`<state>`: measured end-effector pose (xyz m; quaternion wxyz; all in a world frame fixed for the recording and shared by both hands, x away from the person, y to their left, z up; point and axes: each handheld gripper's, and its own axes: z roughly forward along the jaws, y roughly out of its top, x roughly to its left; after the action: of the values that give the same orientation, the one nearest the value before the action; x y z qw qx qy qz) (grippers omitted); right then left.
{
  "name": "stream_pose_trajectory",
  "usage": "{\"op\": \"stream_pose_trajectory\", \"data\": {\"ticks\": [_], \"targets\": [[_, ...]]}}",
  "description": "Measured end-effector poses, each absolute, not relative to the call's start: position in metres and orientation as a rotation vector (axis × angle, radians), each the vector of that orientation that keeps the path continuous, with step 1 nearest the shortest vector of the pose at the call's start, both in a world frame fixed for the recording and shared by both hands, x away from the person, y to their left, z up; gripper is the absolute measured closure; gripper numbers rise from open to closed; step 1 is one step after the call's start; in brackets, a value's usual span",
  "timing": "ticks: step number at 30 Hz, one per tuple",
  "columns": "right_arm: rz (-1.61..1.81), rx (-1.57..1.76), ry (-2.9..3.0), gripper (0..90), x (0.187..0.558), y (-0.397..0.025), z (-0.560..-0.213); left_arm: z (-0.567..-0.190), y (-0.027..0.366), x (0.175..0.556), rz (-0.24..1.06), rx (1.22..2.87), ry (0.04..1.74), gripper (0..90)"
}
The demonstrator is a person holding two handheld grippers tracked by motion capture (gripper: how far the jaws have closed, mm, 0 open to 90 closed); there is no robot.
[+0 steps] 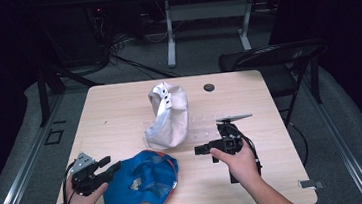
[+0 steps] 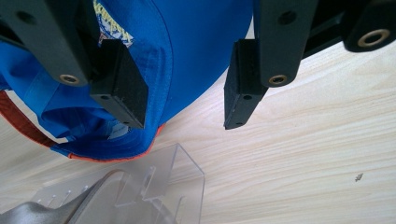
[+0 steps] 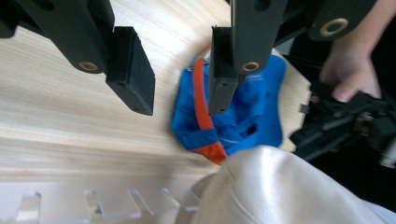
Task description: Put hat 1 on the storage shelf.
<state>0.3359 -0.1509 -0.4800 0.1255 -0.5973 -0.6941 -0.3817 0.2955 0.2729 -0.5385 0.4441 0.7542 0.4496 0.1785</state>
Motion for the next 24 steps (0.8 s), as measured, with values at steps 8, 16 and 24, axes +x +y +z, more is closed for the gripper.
{"op": "stream_pose_trajectory", "data": {"ticks": [8, 16, 24], "targets": [[-1.052, -1.745, -2.081, 61.5, 0.333, -0.139, -0.497, -0.539, 0.273, 0.295, 0.44, 1.871, 1.119, 50.4], [-1.004, -1.688, -2.105, 58.7, 0.33, -0.117, -0.512, -0.539, 0.274, 0.295, 0.442, 1.88, 1.122, 50.0], [-0.976, -1.634, -2.123, 58.3, 0.331, -0.092, -0.523, -0.54, 0.273, 0.295, 0.436, 1.881, 1.12, 49.8]]}}
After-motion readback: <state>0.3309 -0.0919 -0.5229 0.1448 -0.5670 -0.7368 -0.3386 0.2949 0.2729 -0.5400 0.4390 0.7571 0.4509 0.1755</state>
